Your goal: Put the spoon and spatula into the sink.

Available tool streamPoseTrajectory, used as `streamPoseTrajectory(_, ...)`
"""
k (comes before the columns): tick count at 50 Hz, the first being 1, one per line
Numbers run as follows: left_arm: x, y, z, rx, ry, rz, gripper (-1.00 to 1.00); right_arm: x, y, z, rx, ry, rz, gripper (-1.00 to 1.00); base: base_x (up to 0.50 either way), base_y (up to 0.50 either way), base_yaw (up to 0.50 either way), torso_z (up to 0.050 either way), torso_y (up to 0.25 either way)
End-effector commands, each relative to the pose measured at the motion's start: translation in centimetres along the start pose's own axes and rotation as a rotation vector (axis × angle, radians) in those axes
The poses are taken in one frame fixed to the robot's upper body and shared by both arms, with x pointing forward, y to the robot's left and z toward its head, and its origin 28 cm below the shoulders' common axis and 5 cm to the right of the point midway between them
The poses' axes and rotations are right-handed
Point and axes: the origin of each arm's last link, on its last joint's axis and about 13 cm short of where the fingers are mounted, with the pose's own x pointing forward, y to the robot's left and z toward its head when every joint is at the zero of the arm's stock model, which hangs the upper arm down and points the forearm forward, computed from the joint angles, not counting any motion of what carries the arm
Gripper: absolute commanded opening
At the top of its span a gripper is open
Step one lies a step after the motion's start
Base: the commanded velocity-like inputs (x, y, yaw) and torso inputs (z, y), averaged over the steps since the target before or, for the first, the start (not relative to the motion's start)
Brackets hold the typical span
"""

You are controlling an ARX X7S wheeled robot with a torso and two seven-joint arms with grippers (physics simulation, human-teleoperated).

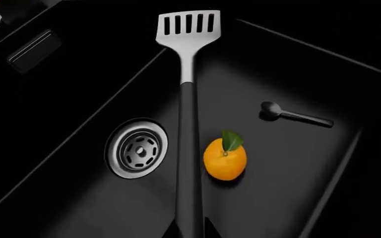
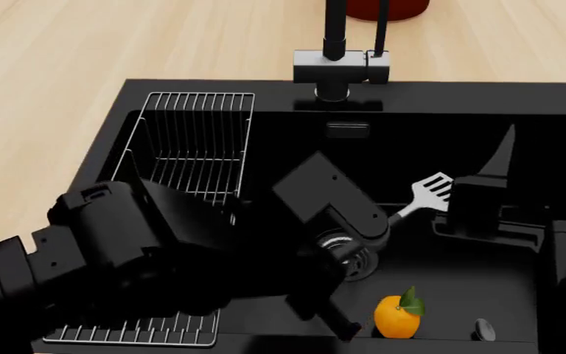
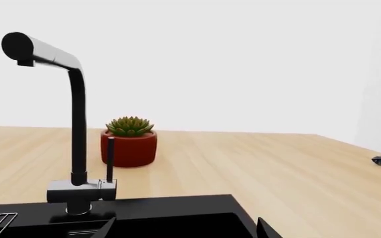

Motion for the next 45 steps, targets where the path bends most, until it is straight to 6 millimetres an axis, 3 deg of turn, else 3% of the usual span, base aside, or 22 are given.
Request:
streamPoseTrajectory(1,0.3,0.0,-0.8,0.016,0.035,0.006,-1.00,-0.1,0.0,-0.1,0.003,0.001,-0.004,1.00,0.00,0.00,0.00,0.000,0.000)
streamPoseTrajectory(25,0.4,0.1,-1.0,0.002,0.051,0.003,-1.00,-0.4,-0.2,-0.1,0.006,-0.002,-0.011,1.00,0.00,0.00,0.00,0.000,0.000)
streamPoseTrajectory(26,0.3,0.2,-0.9,-0.008,0.055,0.001,1.00,-0.3,-0.2,0.0,0.006,-0.003,-0.011,1.00,0.00,0.00,0.00,0.000,0.000)
streamPoseTrajectory(45,-0.4,0.3,0.5,-0.018,0.012,-0.006,1.00,-0.3,-0.2,0.3,0.005,-0.011,-0.008,1.00,0.00,0.00,0.00,0.000,0.000)
